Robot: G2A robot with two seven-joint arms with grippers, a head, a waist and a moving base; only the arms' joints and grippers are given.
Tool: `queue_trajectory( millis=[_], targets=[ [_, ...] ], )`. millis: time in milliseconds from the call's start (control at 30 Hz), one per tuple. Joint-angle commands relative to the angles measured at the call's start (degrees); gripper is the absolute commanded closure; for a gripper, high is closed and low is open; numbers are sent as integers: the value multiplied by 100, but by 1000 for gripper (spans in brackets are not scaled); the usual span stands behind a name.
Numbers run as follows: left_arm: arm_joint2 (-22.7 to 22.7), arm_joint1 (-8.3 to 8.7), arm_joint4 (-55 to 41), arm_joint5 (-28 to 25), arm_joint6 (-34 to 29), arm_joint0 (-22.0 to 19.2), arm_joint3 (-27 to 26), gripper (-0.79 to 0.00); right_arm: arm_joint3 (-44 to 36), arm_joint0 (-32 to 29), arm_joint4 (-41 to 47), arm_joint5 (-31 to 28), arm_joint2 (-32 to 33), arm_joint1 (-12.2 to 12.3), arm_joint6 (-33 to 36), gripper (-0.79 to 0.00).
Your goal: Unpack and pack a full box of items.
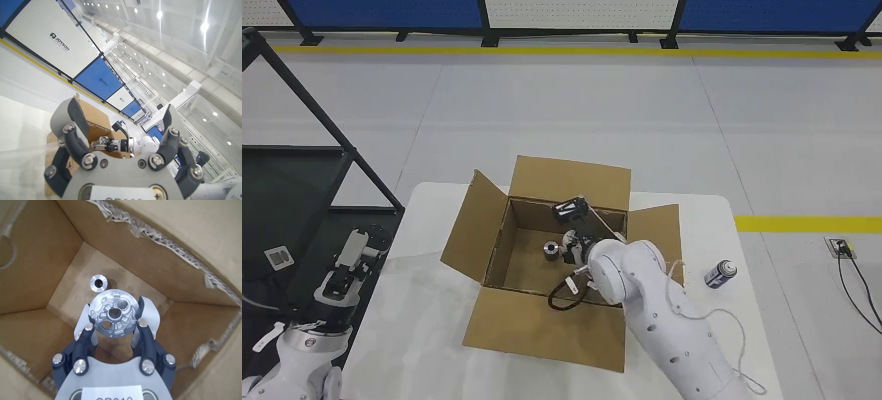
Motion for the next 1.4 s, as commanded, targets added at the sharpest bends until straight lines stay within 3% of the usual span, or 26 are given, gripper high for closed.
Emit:
queue_trajectory(
  millis=[0,400,667,1067,1367],
  targets=[
    [0,0,0,0,0,0,0,-785,-657,-318,-63,-53,172,56,-11,0],
    [0,0,0,0,0,0,0,-785,-3883,-1996,-781,34,1469,329,25,0],
    [0,0,0,0,0,0,0,-785,-4932,-3133,-789,283,2672,435,-71,0],
    [0,0,0,0,0,0,0,-785,-4882,-4535,-389,588,3905,495,-379,0],
    [0,0,0,0,0,0,0,-785,-3927,-4636,-377,261,3909,543,-575,0]
  ],
)
